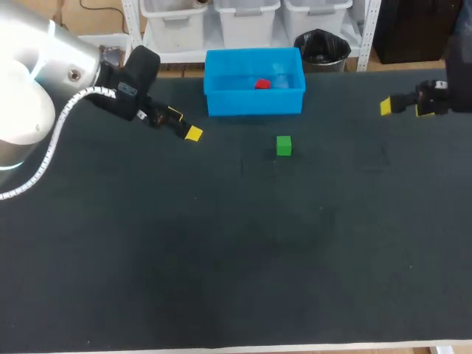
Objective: Use the left arm to pick the red cube and place it into the blue plastic box first, then use the right arm to grasp the green cube and put it into the same blue plastic box after the first action is fully finished.
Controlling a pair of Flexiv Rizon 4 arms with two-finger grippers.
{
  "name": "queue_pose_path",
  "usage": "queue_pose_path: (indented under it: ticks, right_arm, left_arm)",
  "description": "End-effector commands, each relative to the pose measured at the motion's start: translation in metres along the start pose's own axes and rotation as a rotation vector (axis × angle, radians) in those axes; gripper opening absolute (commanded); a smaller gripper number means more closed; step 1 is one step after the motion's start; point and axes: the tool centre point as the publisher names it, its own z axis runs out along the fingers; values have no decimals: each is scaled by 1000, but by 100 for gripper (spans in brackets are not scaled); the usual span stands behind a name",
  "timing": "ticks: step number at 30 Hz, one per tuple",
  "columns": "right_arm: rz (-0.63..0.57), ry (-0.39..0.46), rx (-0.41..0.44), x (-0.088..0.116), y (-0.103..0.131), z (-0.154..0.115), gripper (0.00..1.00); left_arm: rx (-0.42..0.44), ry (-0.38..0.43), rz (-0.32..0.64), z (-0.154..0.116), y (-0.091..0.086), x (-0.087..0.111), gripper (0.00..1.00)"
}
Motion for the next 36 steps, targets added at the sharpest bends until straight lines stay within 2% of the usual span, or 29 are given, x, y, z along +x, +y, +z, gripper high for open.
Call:
queue_pose_path:
  ticks: [1, 16, 28, 36]
  right_arm:
    - [-11, 43, 27, -13, 7, 13, 100]
    - [-13, 131, 36, -31, 31, 42, 100]
    - [-24, 214, 122, -46, 59, 68, 100]
    - [-34, 265, 143, -49, 80, 92, 100]
  left_arm:
    - [2, -6, 2, 0, 0, 1, 100]
    - [2, -6, 2, 0, 0, 1, 100]
    - [2, -6, 2, 0, 0, 1, 100]
    - [2, -6, 2, 0, 0, 1, 100]
